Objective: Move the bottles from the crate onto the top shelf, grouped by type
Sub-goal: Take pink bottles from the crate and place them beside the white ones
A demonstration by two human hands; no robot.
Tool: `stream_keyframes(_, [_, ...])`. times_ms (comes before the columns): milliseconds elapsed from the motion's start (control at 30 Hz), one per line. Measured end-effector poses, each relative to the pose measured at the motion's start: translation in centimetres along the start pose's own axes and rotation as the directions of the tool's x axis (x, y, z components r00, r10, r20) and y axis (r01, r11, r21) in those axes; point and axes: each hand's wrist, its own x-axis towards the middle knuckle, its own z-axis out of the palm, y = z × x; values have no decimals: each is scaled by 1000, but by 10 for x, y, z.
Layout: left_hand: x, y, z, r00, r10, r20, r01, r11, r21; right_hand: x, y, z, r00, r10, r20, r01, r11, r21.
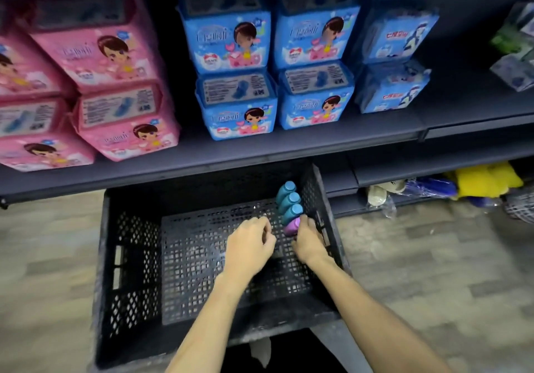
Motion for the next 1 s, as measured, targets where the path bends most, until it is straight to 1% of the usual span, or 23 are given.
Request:
stream_keyframes(133, [1, -2, 14, 1000, -19, 7, 19, 1000, -5, 14, 0, 9, 995, 59, -84, -59, 998, 0])
stream_keyframes(200, [3, -2, 22, 999, -34, 13, 34, 999, -9, 21, 0, 13, 993, 83, -83, -82, 996, 18])
stream_keyframes(367, [6, 3, 46, 997, -69, 44, 69, 998, -4, 33, 6, 20, 999, 35, -28, -35, 999, -3])
stream_keyframes(533, [3, -3, 58, 994, -101, 37, 101, 995, -10, 36, 18, 29, 994, -108, -21, 106, 992, -66])
stream_keyframes(567, [3, -4, 58, 994, -107, 37, 108, 994, -11, 36, 19, 32, 993, -113, -13, 113, 993, -46])
stream_keyframes(700, [-1, -9, 58, 991, -121, 52, 122, 992, -19, 39, 24, 40, 991, -131, -32, 129, 989, -70])
stream_keyframes(867, [-9, -14, 57, 985, -164, 48, 164, 986, -3, 46, 25, 40, 986, -162, 28, 162, 986, -26])
stream_keyframes(1000, [-9, -14, 50, 976, -216, 42, 215, 976, 25, 44, 15, 26, 992, -113, 50, 110, 992, 62])
